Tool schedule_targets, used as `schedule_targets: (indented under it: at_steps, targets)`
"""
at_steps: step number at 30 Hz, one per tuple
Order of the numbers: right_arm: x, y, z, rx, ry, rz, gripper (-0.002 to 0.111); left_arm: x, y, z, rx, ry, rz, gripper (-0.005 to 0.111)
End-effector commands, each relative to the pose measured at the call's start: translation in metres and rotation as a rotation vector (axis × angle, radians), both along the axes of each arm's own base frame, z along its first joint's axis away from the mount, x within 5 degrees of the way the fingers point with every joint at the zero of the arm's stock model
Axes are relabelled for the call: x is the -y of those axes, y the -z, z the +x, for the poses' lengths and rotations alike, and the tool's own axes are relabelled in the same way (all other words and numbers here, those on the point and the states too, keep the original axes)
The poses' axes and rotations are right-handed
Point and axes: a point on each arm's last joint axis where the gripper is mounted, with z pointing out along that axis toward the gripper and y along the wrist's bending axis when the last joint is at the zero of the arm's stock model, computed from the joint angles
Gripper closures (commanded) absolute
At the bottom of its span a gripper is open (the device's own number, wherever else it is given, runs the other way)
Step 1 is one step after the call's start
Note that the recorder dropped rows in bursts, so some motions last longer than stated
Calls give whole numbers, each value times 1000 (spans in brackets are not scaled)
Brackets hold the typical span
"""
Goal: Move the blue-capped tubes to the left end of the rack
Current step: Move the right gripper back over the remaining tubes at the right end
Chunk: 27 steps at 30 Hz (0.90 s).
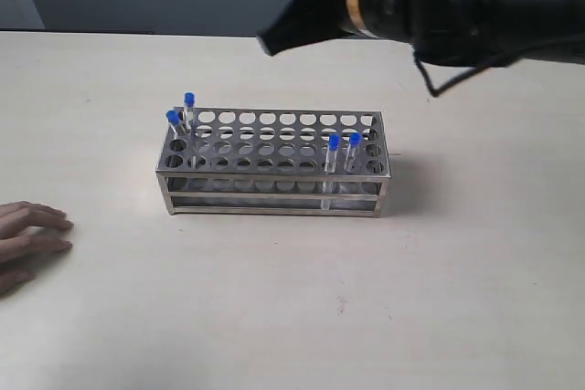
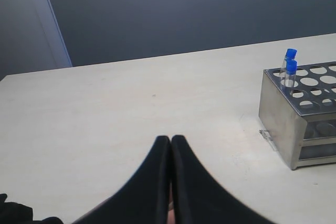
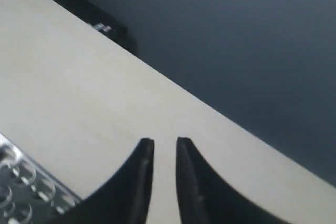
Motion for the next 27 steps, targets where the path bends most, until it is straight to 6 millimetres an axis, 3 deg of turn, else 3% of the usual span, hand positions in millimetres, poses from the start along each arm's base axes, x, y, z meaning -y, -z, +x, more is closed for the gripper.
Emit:
schedule_targets:
  at_steps: [1,4,10,21,27]
  targets:
    - [49,13,-15,-94,101,32,67,0,-2,0,10,6,-5,106]
    - [65,33,-30,-175,72,51,53,0,-2,0,10,6,-5,106]
    - [75,67,-47,-279,40,7,53,0,-2,0,10,6,-5,106]
    - [73,89,-43,-335,51,-38,53,0,-2,0,10,6,-5,106]
    - [74,89,-41,-287,26,-109,53,0,-2,0,10,6,-5,106]
